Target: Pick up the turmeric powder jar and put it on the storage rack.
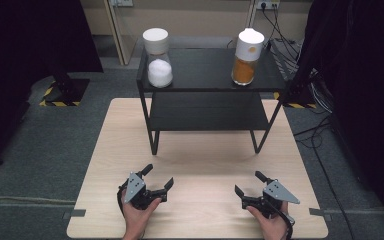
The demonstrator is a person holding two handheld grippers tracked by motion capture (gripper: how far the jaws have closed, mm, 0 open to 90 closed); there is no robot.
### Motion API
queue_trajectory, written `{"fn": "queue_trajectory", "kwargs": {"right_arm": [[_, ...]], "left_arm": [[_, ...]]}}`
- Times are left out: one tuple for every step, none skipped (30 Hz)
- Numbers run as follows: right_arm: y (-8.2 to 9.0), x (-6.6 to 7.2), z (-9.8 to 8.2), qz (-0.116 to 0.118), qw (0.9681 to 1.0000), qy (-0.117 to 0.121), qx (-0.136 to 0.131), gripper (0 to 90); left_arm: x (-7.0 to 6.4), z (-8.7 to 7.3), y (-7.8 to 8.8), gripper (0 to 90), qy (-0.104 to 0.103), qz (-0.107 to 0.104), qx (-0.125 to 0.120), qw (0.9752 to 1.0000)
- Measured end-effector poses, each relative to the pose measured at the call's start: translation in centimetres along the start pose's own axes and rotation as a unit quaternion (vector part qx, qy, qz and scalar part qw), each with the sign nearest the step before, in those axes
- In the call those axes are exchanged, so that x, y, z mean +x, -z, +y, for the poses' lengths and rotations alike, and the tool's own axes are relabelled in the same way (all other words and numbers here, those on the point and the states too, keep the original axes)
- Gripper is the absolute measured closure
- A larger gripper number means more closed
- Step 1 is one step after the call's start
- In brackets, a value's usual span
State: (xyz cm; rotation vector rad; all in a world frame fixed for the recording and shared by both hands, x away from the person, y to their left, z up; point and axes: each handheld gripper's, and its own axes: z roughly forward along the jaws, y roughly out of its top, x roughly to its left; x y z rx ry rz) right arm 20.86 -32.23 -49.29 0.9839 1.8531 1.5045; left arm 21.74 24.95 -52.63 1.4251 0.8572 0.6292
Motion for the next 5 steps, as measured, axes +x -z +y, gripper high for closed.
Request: {"fn": "queue_trajectory", "kwargs": {"right_arm": [[0.02,0.00,-0.03,0.000,1.0000,0.000,-0.001,4.2],[0.03,0.00,-0.05,0.000,1.0000,0.000,-0.001,4.2],[0.03,0.00,-0.07,0.001,1.0000,0.001,-0.002,4.2],[0.04,0.01,-0.08,0.001,1.0000,0.001,-0.002,4.1],[0.05,0.03,-0.10,0.000,1.0000,0.001,-0.003,4.0]], "left_arm": [[0.00,0.00,0.00,4.3,0.000,0.000,0.000,1.0000],[0.00,0.01,-0.01,4.2,0.000,0.000,0.000,1.0000],[-0.01,0.02,-0.01,4.2,0.000,0.000,0.001,1.0000],[-0.02,0.02,-0.02,4.2,-0.001,0.000,0.001,1.0000],[-0.02,0.02,-0.02,4.3,-0.001,0.000,0.001,1.0000]]}}
